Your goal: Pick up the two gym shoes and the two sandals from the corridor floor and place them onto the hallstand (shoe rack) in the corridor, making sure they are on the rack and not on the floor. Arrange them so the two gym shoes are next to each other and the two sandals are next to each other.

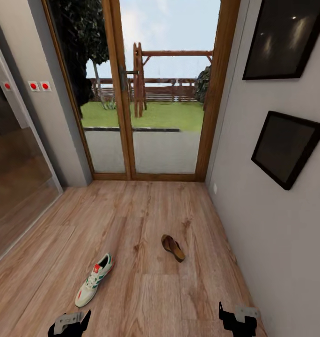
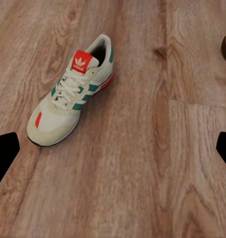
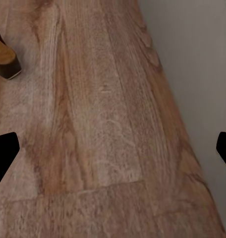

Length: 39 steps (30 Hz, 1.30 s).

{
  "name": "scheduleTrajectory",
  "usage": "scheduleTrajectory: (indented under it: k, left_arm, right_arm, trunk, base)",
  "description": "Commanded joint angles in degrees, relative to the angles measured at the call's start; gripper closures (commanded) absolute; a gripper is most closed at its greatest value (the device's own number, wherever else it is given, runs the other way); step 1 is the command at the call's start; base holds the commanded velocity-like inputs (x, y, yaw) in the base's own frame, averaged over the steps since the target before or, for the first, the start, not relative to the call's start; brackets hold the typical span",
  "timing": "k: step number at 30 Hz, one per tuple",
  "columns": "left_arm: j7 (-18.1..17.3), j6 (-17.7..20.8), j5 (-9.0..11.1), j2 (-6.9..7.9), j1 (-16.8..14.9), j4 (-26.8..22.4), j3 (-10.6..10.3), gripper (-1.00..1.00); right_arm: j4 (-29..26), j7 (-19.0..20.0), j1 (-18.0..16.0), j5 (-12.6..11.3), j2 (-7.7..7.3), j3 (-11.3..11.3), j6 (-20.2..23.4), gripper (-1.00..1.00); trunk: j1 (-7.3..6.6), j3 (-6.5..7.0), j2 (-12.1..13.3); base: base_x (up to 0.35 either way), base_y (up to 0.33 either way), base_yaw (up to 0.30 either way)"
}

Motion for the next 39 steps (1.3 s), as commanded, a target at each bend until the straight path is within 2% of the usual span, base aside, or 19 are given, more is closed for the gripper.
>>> scheduleTrajectory:
  k: [1,13,29,35,37,39]
  left_arm:
    - [-0.3,-0.2,-0.5,-0.04,-0.1,0.0,0.5,-1.00]
    - [-0.3,-0.2,-0.6,0.02,-0.1,0.0,0.5,-1.00]
    - [-0.3,0.8,-0.7,0.01,-1.1,-1.1,0.3,-1.00]
    - [-0.3,2.5,-0.9,-0.01,-5.6,-1.2,0.0,-1.00]
    - [-0.3,3.9,-1.0,-0.02,-7.6,-1.2,-0.3,-1.00]
    - [-0.3,7.2,-1.4,-0.11,-10.6,-1.3,-0.9,-1.00]
  right_arm:
    - [0.1,-0.2,0.0,0.5,0.02,-0.3,-0.1,-1.00]
    - [0.1,-0.1,0.0,0.5,0.02,-0.3,-0.1,-1.00]
    - [-0.3,-0.1,0.0,0.5,0.00,-0.4,-0.1,-1.00]
    - [-3.1,-0.1,-0.1,0.9,-0.05,-0.4,0.2,-1.00]
    - [-5.0,0.0,-0.1,1.3,-0.06,-0.4,0.6,-1.00]
    - [-7.9,0.2,-0.1,2.3,-0.11,-0.4,1.8,-1.00]
  trunk:
    - [0.02,-0.05,0.0]
    - [0.02,-0.05,0.0]
    - [0.02,-0.05,0.0]
    - [0.02,-0.05,0.0]
    - [0.02,-0.05,0.0]
    - [0.02,-0.05,0.0]
  base:
    - [0.314,-0.129,0.000]
    - [0.253,-0.081,0.073]
    - [0.029,-0.005,0.242]
    - [0.001,0.000,0.070]
    - [0.001,0.000,0.027]
    - [0.000,0.000,0.014]
